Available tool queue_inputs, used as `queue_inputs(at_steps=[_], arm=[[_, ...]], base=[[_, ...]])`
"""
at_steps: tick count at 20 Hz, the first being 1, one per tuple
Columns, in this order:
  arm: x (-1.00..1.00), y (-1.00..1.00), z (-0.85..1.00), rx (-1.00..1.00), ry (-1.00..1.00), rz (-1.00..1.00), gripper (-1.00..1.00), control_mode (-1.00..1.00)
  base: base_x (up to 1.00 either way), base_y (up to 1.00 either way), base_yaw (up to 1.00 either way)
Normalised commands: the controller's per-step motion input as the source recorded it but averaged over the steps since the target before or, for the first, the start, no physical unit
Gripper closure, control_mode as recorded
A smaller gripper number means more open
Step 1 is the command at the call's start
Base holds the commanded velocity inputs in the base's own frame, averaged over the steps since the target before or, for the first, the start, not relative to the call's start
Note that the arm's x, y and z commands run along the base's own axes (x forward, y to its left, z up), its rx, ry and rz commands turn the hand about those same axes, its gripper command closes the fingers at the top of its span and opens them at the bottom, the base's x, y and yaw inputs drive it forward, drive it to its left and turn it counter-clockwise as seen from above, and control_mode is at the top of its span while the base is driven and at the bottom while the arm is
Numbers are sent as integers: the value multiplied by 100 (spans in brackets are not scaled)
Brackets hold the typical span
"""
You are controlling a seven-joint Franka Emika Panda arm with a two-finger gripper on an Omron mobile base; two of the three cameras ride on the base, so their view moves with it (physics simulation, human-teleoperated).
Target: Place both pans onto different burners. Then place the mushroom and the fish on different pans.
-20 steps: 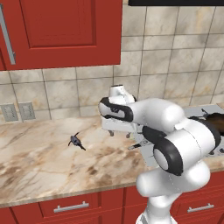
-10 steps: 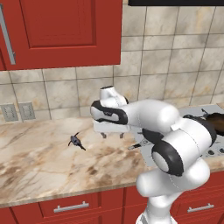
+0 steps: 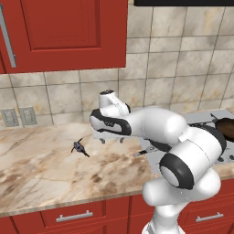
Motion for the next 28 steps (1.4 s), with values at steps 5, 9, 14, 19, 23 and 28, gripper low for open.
queue_inputs(at_steps=[5, 9, 14, 19, 23, 28], arm=[[0, 4, 0, 14, -15, 11, -100, -100], [0, 12, 0, 9, -9, 11, -100, -100], [3, 26, 0, 7, -2, 13, -100, -100], [16, 19, 0, 8, 0, 14, -100, -100], [11, 22, 0, 2, 0, 11, -100, -100], [3, 33, 0, 0, 0, 7, -100, -100]], base=[[0, 0, 0], [0, 0, 0], [0, 0, 0], [0, 0, 0], [0, 0, 0], [0, 0, 0]])
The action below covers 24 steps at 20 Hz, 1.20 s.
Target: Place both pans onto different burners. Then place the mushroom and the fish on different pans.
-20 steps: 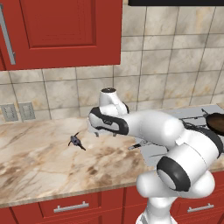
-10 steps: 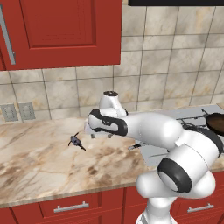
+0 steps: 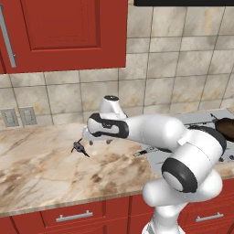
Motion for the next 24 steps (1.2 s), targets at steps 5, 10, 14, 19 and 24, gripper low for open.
queue_inputs(at_steps=[5, 10, 14, 19, 24], arm=[[3, 36, 0, -1, 0, 4, -100, -100], [20, 22, 0, 0, 1, 5, -100, -100], [22, 26, -5, -3, 0, 5, -100, -100], [21, 20, -13, -7, 0, 3, -100, -100], [18, 6, -8, -4, 0, 2, -100, -100]], base=[[0, 0, 0], [0, 0, 0], [0, 0, 0], [0, 0, 0], [0, 0, 0]])
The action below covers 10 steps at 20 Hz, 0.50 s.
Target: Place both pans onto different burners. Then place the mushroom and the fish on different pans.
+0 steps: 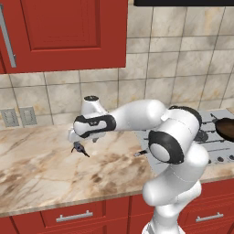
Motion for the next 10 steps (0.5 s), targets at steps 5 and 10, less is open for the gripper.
queue_inputs(at_steps=[5, 10], arm=[[17, 2, -8, -1, 3, 2, -100, -100], [6, 4, -13, 0, 7, 3, -100, -100]], base=[[0, 0, 0], [0, 0, 0]])
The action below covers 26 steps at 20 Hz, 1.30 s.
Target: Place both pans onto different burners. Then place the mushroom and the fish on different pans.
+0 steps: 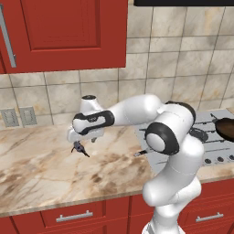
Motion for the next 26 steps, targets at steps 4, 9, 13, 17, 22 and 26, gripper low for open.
queue_inputs(at_steps=[4, 9, 13, 17, 22, 26], arm=[[4, 8, -20, 0, 4, 4, -100, -100], [7, 9, -26, 0, 2, 4, -100, -100], [10, 4, -19, 0, 0, 3, -100, -100], [16, 0, -7, 0, 0, 0, -100, -100], [16, 0, -7, 0, 0, 0, -100, -100], [5, 13, -15, -2, 0, 0, -100, -100]], base=[[0, 0, 0], [0, 0, 0], [0, 0, 0], [0, 0, 0], [0, 0, 0], [0, 0, 0]])
